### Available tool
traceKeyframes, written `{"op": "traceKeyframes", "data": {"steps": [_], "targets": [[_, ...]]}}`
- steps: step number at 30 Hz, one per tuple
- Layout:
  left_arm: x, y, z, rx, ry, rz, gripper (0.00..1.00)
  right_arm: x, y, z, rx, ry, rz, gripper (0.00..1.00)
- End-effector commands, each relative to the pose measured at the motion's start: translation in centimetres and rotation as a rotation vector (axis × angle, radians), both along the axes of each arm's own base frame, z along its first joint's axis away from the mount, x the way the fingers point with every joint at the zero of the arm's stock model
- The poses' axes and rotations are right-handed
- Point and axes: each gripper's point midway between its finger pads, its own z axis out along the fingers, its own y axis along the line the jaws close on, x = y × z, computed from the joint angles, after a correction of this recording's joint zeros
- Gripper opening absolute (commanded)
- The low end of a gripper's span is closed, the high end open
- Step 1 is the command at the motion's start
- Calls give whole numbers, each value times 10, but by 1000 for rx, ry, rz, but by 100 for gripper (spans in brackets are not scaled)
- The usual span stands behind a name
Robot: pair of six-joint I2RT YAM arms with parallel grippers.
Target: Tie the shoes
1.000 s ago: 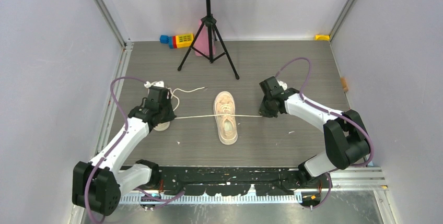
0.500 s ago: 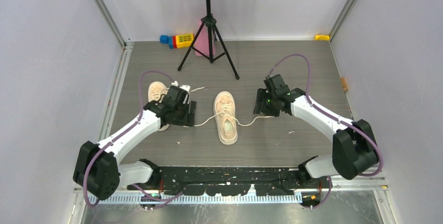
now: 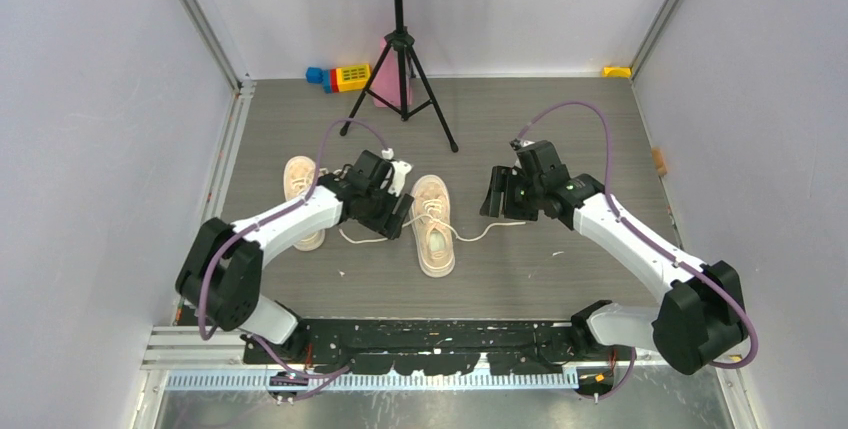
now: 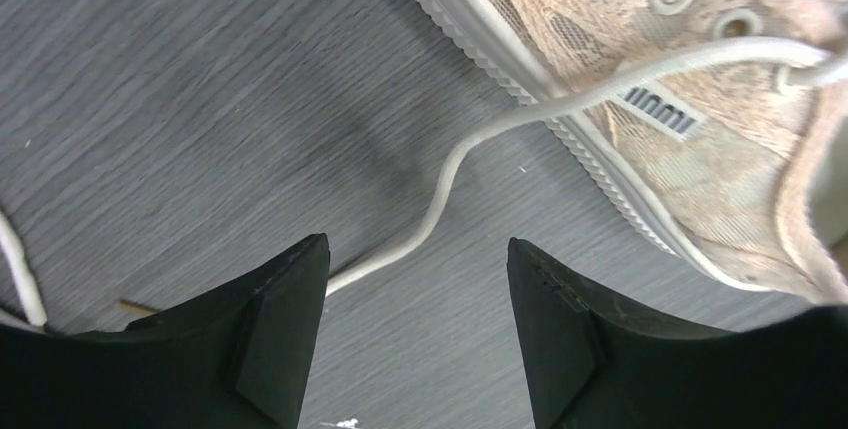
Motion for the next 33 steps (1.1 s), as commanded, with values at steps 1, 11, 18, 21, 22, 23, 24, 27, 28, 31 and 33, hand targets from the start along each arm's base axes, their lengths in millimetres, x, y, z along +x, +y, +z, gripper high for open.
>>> {"op": "traceKeyframes", "data": {"steps": [1,11,18,21,22,23,24,27,28,31,33], "targets": [[16,-14,-2,7,-27,-66,67,2,8,19,56,-40,24,64],[18,-35,-25,-28,45,-140,50,-1,6,17,49,-23,12,58],[22,-50,-21,-108,-8,-196,39,-2,7,18,62,-12,6,53],[24,-55,-15,-144,-42,-216,33,-2,9,18,69,-8,8,50],[24,-58,-13,-162,-52,-225,32,-2,9,18,71,-6,8,50],[24,-60,-11,-177,-63,-230,30,-2,10,18,72,-4,8,49],[23,-62,-9,-192,-73,-238,26,-2,10,18,74,-3,10,49],[22,-61,-8,-198,-87,-243,9,-2,12,16,78,9,10,47],[22,-60,-7,-197,-90,-240,8,-2,12,16,78,13,12,47],[21,-58,1,-207,-110,-228,6,-1,14,16,84,17,15,47],[20,-56,6,-214,-124,-212,4,0,16,18,89,18,20,47]]}}
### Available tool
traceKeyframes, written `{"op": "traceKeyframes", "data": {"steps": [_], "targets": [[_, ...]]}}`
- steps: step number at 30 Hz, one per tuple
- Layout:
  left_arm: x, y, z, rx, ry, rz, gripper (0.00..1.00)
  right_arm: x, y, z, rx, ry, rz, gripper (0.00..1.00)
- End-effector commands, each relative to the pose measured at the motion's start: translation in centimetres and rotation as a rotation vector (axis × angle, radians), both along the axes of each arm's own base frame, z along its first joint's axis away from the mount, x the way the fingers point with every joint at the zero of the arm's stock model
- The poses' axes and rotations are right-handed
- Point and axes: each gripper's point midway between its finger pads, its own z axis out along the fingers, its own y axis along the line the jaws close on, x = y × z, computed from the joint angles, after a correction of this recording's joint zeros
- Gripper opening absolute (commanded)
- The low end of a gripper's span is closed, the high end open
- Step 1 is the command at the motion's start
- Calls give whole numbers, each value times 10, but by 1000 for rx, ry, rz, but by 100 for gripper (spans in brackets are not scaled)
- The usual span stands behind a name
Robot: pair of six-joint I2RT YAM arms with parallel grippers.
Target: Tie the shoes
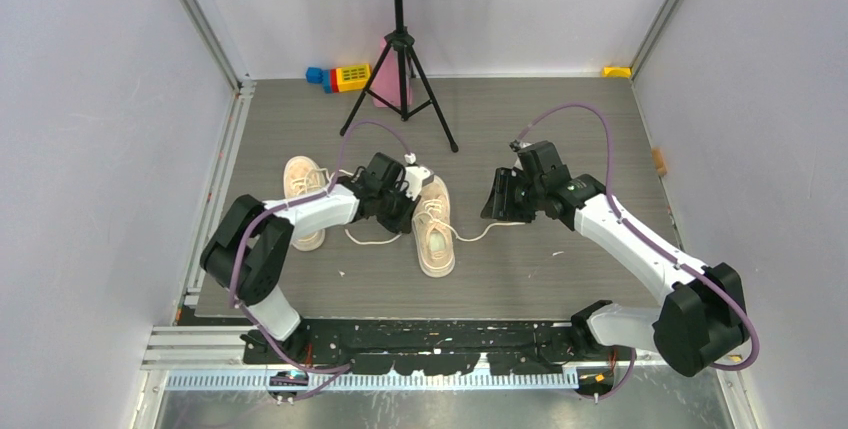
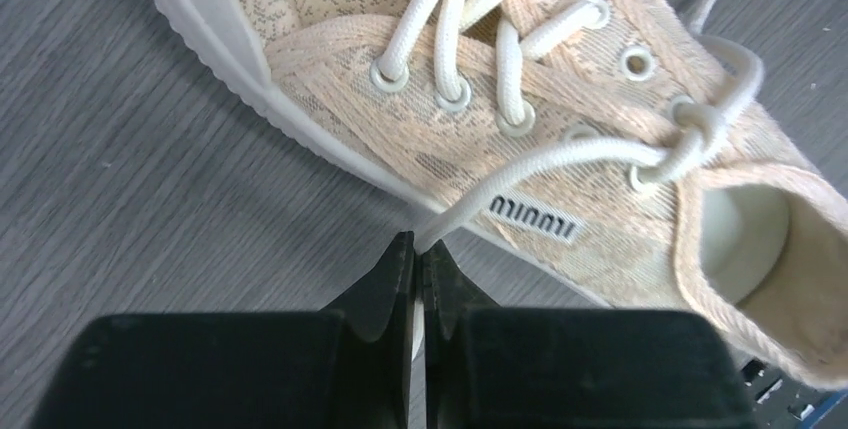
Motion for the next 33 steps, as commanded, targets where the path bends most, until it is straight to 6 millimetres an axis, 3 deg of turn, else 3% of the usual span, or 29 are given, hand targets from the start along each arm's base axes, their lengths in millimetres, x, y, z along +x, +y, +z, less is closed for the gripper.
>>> {"op": "traceKeyframes", "data": {"steps": [1,3,5,6,8,11,15,17,20,26,33], "targets": [[7,-8,34,-87,-105,1,4,8,10,17,44,-23,12,48],[6,-7,37,-96,-119,2,10,9,11,18,47,-22,17,50],[4,-9,41,-119,-116,13,29,10,12,19,49,-20,19,50],[3,-10,42,-132,-117,10,33,11,13,19,51,-20,21,50],[2,-12,42,-145,-119,5,33,12,16,19,57,-16,25,50],[4,-15,40,-141,-103,-6,22,12,19,20,63,-10,32,50],[5,-15,29,-109,-73,-6,37,11,19,19,62,-10,34,50],[7,-15,27,-106,-71,-7,38,10,19,19,62,-8,35,50],[10,-16,25,-98,-73,-7,33,9,19,19,60,-8,38,49],[12,-13,26,-85,-86,8,0,8,18,19,58,-8,39,47],[18,-1,50,-108,-191,89,0,9,26,25,80,-16,74,45]]}}
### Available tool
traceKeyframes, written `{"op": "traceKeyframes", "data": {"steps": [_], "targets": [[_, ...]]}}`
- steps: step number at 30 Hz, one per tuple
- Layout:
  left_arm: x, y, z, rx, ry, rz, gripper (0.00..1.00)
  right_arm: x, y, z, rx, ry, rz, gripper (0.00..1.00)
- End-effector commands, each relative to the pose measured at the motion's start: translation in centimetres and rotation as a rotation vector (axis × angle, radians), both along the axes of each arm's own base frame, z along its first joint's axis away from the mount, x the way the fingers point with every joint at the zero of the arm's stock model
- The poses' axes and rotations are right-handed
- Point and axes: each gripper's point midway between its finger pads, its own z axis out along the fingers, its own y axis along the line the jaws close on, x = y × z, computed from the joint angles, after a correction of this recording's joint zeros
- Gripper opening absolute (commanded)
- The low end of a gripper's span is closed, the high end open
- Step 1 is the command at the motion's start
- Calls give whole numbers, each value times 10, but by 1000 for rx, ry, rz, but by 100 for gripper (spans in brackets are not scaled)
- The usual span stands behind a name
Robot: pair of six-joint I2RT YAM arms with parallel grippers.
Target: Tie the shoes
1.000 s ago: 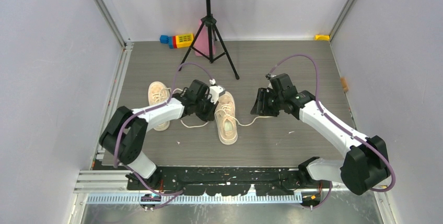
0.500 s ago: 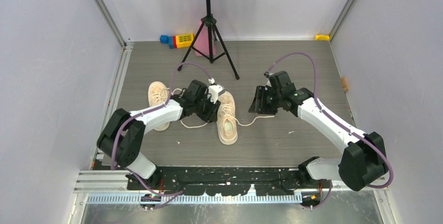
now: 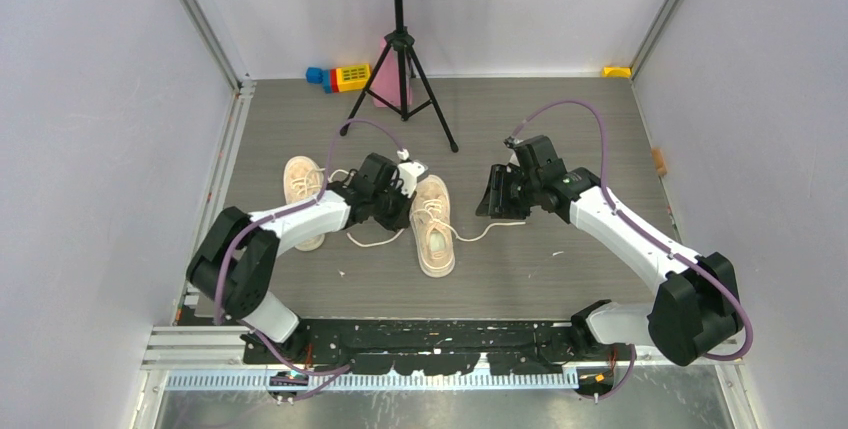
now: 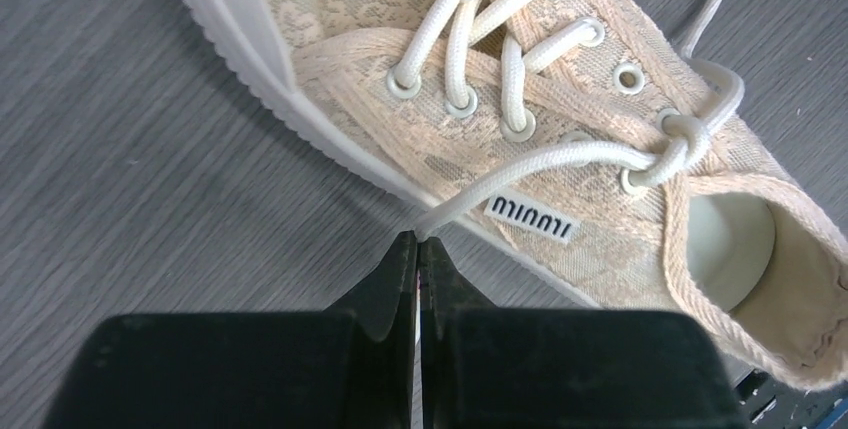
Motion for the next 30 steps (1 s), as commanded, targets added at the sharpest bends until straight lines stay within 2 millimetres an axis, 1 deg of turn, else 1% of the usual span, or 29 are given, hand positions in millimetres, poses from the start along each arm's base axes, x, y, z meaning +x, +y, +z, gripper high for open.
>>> {"op": "traceKeyframes", "data": {"steps": [1,5,10,13,17,21,25,30], "targets": [[14,-2,43,-86,-152,55,0,6,17,24,57,-49,53,45],[10,-9,58,-195,-186,69,0,13,31,35,80,-92,96,45],[10,-20,74,-313,-211,77,0,19,64,48,108,-156,191,45],[10,-26,76,-350,-203,69,0,23,82,49,99,-175,228,45],[11,-32,77,-378,-196,59,0,24,106,47,90,-191,281,45],[11,-36,82,-409,-199,50,0,28,116,39,75,-187,290,45],[11,-36,79,-411,-198,48,0,32,119,36,81,-188,282,44],[11,-40,76,-424,-186,42,0,37,125,32,81,-169,276,41]]}}
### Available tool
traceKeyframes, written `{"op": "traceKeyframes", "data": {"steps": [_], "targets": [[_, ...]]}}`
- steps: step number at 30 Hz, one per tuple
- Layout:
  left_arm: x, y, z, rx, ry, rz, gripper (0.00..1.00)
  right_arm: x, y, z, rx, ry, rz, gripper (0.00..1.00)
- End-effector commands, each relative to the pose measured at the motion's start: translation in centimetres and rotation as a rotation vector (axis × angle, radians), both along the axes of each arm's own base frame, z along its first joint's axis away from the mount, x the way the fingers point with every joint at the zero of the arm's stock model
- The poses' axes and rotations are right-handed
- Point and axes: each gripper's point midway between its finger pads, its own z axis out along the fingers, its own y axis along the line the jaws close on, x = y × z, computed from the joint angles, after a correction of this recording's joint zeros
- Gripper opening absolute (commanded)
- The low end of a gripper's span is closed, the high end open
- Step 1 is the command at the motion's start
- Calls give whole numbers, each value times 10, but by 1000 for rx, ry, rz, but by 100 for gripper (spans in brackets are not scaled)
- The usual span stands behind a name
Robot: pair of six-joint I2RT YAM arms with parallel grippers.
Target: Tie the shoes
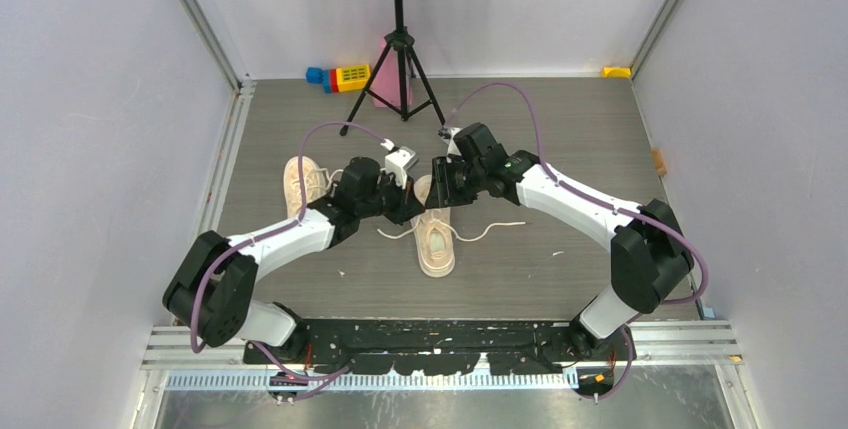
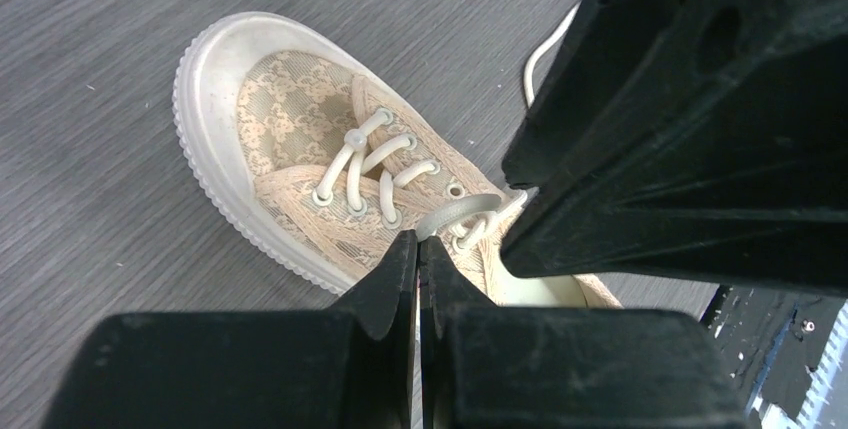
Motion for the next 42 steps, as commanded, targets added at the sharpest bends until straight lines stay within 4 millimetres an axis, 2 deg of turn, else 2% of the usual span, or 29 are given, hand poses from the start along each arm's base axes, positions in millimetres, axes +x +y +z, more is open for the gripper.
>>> {"op": "traceKeyframes", "data": {"steps": [1,6,9,14,16,20,24,26,27,29,32,36,42], "targets": [[5,-7,6,-47,-25,-14,0,21,14,23,48,-69,-15,41],[4,-6,7,-55,-37,-16,0,24,17,20,46,-59,-22,42],[4,-6,7,-56,-38,-20,0,25,19,19,49,-51,-22,36],[3,-8,9,-65,-44,-29,0,24,20,14,46,-35,-22,32],[3,-9,10,-71,-47,-36,0,24,20,12,41,-32,-21,28],[3,-10,10,-74,-44,-41,0,25,18,11,35,-33,-30,12],[1,-10,7,-67,-31,-45,1,27,18,15,39,-41,-42,6],[1,-8,6,-57,-24,-41,10,28,18,17,36,-39,-49,5],[1,-8,5,-54,-21,-37,21,29,18,16,32,-36,-50,5],[-1,-7,5,-54,-26,-37,36,29,19,15,27,-28,-51,3],[-1,-6,6,-62,-45,-38,51,29,19,15,30,-23,-50,3],[0,-8,3,-59,-38,-46,56,28,22,14,35,-13,-39,3],[5,-19,8,-99,-28,-55,58,28,23,10,33,3,-48,2]]}}
